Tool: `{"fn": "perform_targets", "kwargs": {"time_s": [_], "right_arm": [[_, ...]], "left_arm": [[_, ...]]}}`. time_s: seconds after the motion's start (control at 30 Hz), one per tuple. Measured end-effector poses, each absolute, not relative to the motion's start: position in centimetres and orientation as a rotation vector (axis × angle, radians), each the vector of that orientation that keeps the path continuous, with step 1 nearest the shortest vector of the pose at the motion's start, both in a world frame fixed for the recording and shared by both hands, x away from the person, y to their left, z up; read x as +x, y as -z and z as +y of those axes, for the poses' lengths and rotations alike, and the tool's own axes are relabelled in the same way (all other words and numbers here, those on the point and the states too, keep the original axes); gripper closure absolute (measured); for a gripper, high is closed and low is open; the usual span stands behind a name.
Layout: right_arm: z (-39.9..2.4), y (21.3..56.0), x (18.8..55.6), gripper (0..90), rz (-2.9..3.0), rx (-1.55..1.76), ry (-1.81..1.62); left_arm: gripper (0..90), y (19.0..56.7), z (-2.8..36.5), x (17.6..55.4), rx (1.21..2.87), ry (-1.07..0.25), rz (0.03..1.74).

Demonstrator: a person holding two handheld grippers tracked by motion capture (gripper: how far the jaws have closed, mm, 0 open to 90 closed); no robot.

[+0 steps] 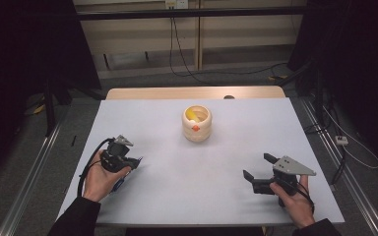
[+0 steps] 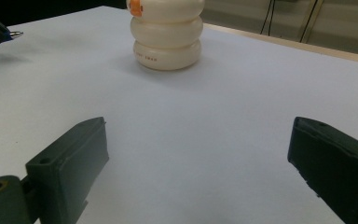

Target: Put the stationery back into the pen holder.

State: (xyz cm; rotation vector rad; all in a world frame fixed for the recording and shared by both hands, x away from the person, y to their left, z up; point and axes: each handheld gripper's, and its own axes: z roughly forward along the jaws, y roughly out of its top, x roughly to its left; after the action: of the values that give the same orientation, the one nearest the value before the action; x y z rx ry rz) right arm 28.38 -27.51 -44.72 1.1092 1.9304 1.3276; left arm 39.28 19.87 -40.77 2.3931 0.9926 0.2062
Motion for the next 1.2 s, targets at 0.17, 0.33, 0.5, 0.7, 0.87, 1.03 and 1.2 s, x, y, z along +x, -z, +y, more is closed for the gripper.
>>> {"fn": "perform_targets", "kwargs": {"time_s": [0.17, 0.33, 0.5, 0.7, 0.87, 1.03, 1.2], "right_arm": [[-27.5, 44.7, 28.4, 4.9, 1.928, 1.103, -1.330], [-27.4, 44.7, 28.5, 4.8, 1.933, 1.104, -1.334], [-27.4, 44.7, 28.6, 4.8, 1.935, 1.103, -1.333], [-27.3, 44.8, 28.6, 4.7, 1.945, 1.098, -1.343], [-27.5, 44.8, 28.6, 4.7, 1.941, 1.099, -1.351], [-27.4, 44.7, 28.5, 4.7, 1.941, 1.093, -1.357], [-27.4, 44.7, 28.4, 4.6, 1.938, 1.096, -1.358]], "left_arm": [[81.1, 40.3, 20.1, 39.1, 2.310, -0.222, 0.981], [81.1, 40.3, 20.5, 39.2, 2.244, -0.198, 1.012], [81.0, 40.1, 20.6, 39.1, 2.204, -0.197, 0.994], [81.1, 39.8, 20.9, 39.0, 2.134, -0.216, 1.014], [81.0, 39.4, 20.9, 38.9, 2.091, -0.236, 0.995], [81.0, 39.0, 20.8, 38.5, 2.035, -0.250, 0.975], [81.1, 38.5, 20.5, 38.3, 2.020, -0.271, 0.940]]}}
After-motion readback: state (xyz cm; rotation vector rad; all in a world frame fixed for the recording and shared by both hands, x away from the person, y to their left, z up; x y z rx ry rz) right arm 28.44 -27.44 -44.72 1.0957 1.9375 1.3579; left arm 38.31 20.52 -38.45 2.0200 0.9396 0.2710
